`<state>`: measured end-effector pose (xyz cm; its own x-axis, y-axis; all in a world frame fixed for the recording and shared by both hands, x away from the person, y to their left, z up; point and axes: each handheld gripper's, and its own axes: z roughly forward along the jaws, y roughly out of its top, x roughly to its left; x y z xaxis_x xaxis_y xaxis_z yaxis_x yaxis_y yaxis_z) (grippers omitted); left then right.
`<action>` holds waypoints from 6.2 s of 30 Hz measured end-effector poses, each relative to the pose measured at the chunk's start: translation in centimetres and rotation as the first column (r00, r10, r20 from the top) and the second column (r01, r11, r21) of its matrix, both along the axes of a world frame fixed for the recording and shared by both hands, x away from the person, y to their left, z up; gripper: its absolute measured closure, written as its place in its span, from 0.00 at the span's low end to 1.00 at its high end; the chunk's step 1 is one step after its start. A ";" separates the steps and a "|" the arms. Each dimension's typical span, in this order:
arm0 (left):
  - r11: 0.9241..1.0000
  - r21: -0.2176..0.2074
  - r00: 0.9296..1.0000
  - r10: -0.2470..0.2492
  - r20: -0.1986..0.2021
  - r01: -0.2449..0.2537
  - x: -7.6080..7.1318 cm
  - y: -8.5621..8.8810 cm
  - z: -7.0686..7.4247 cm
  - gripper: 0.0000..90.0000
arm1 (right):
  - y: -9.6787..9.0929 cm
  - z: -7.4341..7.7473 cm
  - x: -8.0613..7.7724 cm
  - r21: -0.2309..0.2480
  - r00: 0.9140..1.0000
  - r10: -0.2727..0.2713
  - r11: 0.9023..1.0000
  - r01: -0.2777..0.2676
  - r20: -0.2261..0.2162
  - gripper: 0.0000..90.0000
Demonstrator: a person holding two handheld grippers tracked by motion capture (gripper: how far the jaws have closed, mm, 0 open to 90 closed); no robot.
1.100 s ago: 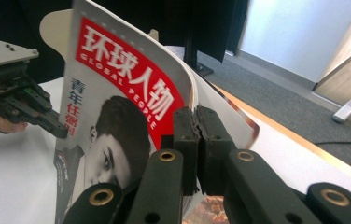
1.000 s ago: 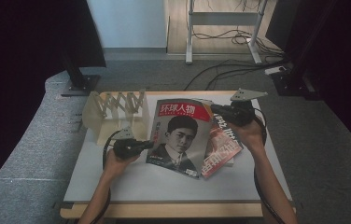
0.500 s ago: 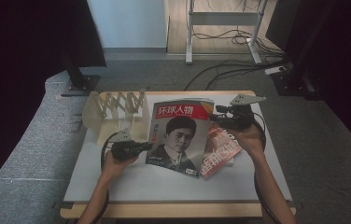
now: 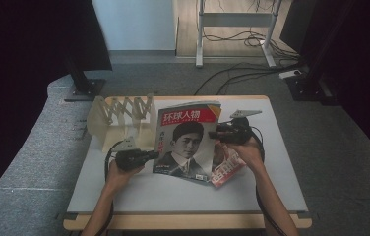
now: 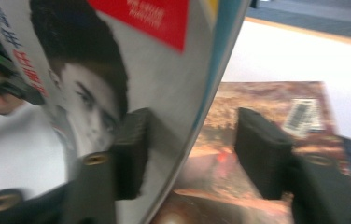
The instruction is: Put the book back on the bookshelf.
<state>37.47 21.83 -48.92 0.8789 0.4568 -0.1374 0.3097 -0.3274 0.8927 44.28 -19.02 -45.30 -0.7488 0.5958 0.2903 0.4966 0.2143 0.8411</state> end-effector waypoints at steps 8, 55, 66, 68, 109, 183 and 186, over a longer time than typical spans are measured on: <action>0.999 -0.033 1.000 0.012 -0.017 -0.013 0.1 0.4 -0.3 0.98 | -0.8 0.8 -0.4 0.064 1.000 0.019 0.998 -0.020 0.009 0.93; 1.000 -0.013 0.993 0.006 0.119 -0.004 0.6 -2.2 7.3 0.70 | 1.2 5.6 -4.2 0.001 0.974 0.060 0.998 -0.061 0.219 0.96; 1.000 -0.026 0.991 0.021 0.130 -0.018 1.3 -2.5 11.7 0.64 | 1.2 5.7 -4.3 -0.005 0.972 0.066 0.998 -0.067 0.227 0.95; 1.000 -0.015 0.990 0.023 0.137 -0.022 1.6 -2.5 12.6 0.64 | 1.2 5.6 -4.3 -0.004 0.972 0.065 0.998 -0.065 0.227 0.95; 0.996 0.079 0.992 0.025 0.122 -0.035 1.0 -3.1 14.5 0.96 | -5.0 2.6 -7.4 -0.249 0.971 -0.128 0.952 0.177 0.200 0.35; 0.979 0.023 0.975 0.198 0.104 -0.202 -2.3 3.1 18.9 0.96 | -9.7 -8.5 -10.5 -0.381 0.959 -0.279 0.881 0.279 0.058 0.00; 0.977 0.021 0.973 0.210 0.100 -0.213 -2.4 3.7 18.9 0.96 | -9.7 -8.5 -10.5 -0.381 0.958 -0.281 0.880 0.282 0.058 0.00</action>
